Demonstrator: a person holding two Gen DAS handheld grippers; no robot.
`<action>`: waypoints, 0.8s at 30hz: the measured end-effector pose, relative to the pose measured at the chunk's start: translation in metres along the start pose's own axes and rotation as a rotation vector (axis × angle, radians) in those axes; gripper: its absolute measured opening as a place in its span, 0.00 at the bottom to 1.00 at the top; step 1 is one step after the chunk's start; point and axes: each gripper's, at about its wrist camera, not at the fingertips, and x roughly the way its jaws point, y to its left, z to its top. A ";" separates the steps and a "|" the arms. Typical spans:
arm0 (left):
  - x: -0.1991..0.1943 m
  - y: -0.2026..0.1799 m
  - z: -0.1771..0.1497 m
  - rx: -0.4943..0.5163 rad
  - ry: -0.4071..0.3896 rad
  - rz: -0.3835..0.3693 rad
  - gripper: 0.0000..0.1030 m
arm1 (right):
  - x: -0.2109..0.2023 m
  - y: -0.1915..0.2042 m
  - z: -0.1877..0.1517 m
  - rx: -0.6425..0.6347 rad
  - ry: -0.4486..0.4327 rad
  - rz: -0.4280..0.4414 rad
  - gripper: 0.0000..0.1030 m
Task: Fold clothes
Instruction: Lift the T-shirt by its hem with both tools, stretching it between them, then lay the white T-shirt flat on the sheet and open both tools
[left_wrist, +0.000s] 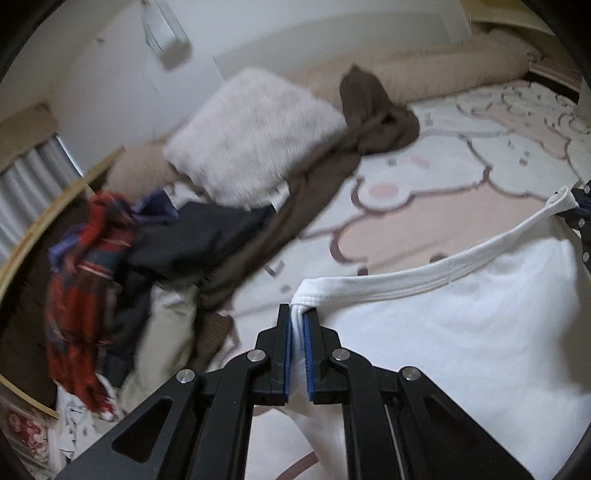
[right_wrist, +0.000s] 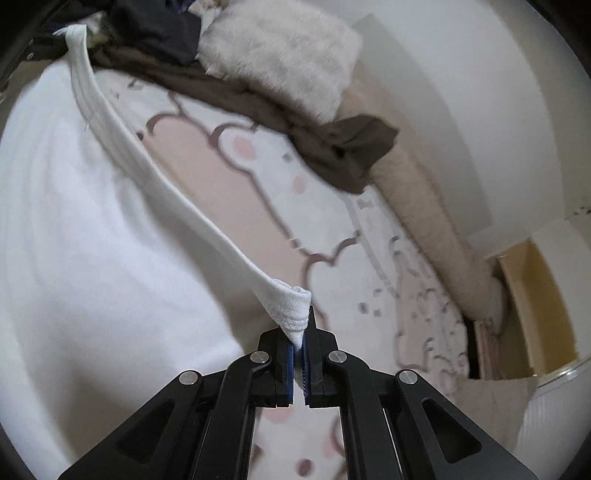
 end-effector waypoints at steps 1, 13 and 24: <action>0.010 -0.002 -0.002 -0.005 0.025 -0.016 0.09 | 0.011 0.006 0.001 0.001 0.017 0.018 0.03; 0.014 0.034 -0.034 -0.076 0.097 -0.068 0.66 | 0.036 -0.001 -0.020 0.158 0.027 0.061 0.81; -0.134 0.098 -0.174 -0.154 0.135 -0.240 0.66 | -0.108 -0.097 -0.133 0.389 -0.053 0.396 0.81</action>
